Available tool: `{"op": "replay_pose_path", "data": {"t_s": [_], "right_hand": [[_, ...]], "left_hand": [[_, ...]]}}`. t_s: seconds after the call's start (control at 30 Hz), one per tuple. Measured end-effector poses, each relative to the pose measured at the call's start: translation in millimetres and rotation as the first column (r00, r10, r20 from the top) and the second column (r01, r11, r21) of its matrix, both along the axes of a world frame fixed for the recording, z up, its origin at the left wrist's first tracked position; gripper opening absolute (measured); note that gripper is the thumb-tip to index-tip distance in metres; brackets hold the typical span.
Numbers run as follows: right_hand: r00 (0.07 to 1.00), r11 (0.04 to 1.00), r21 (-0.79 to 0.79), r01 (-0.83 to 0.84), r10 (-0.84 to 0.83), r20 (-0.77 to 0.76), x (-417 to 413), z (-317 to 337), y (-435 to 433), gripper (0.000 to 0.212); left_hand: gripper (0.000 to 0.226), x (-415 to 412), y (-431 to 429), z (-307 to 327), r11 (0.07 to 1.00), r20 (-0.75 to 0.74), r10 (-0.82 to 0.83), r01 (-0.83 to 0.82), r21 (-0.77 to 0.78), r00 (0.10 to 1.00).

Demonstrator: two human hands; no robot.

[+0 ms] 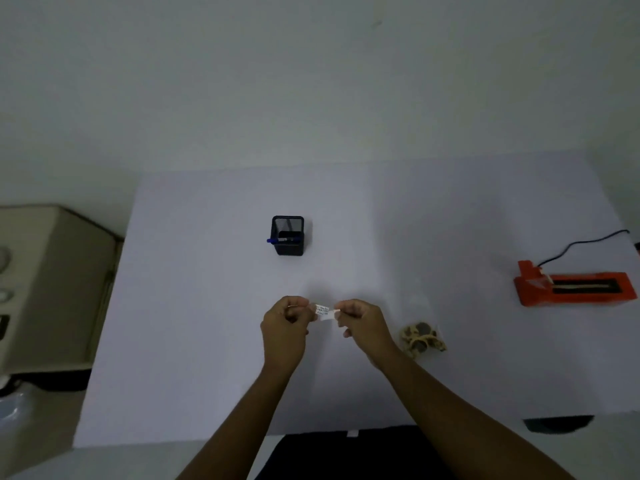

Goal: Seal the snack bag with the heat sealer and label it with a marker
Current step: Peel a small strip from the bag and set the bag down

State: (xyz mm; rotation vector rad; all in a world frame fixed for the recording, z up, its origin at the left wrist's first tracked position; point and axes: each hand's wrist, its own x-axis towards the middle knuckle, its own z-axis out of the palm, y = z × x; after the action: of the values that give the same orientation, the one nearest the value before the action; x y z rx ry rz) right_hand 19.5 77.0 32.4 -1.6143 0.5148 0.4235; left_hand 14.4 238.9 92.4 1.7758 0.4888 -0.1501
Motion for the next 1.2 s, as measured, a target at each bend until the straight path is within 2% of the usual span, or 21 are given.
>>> {"op": "replay_pose_path", "data": {"t_s": [0.2, 0.37, 0.47, 0.53, 0.6, 0.67, 0.73, 0.93, 1.2], "right_hand": [[0.982, 0.981, -0.156, -0.112, 0.086, -0.169, -15, -59, 14, 0.015], [0.974, 0.951, -0.236, -0.198, 0.164, -0.156, -28, -86, 8, 0.012], [0.980, 0.960, -0.222, -0.171, 0.143, -0.135, -34, -74, -4, 0.023], [0.991, 0.973, -0.203, -0.107, 0.089, -0.097, -35, -56, -13, 0.020], [0.996, 0.996, -0.090, -0.007, -0.001, -0.093, -35, -35, -22, 0.014], [0.993, 0.997, 0.051, 0.055, -0.049, -0.106, -31, -12, -33, 0.020], [0.995, 0.991, 0.125, 0.055, -0.044, -0.093, -29, 6, -44, 0.025], [0.995, 0.995, -0.031, -0.097, 0.097, -0.001, -22, 20, -85, 0.014], [0.981, 0.967, -0.164, -0.195, 0.189, -0.050, -14, -6, -147, 0.012]], "left_hand": [[0.008, -12, 18, -4, 0.996, -0.077, 0.091, -0.090, 0.016, 0.993], [0.006, -21, 15, -7, 0.979, -0.147, 0.192, -0.201, -0.048, 0.970], [0.012, -22, 5, -12, 0.976, -0.167, 0.195, -0.207, -0.060, 0.967], [0.014, -21, -5, -17, 0.981, -0.171, 0.175, -0.187, -0.055, 0.970], [0.014, -20, -17, -22, 0.988, -0.167, 0.139, -0.148, -0.041, 0.976], [0.013, -19, -31, -28, 0.994, -0.163, 0.099, -0.106, -0.035, 0.982], [0.013, -19, -47, -32, 0.998, -0.164, 0.059, -0.063, -0.018, 0.985], [0.013, -13, -98, -49, 0.999, -0.161, -0.023, 0.028, 0.033, 0.987], [0.006, -3, -144, -73, 0.980, -0.213, -0.143, 0.169, 0.107, 0.966]]}}
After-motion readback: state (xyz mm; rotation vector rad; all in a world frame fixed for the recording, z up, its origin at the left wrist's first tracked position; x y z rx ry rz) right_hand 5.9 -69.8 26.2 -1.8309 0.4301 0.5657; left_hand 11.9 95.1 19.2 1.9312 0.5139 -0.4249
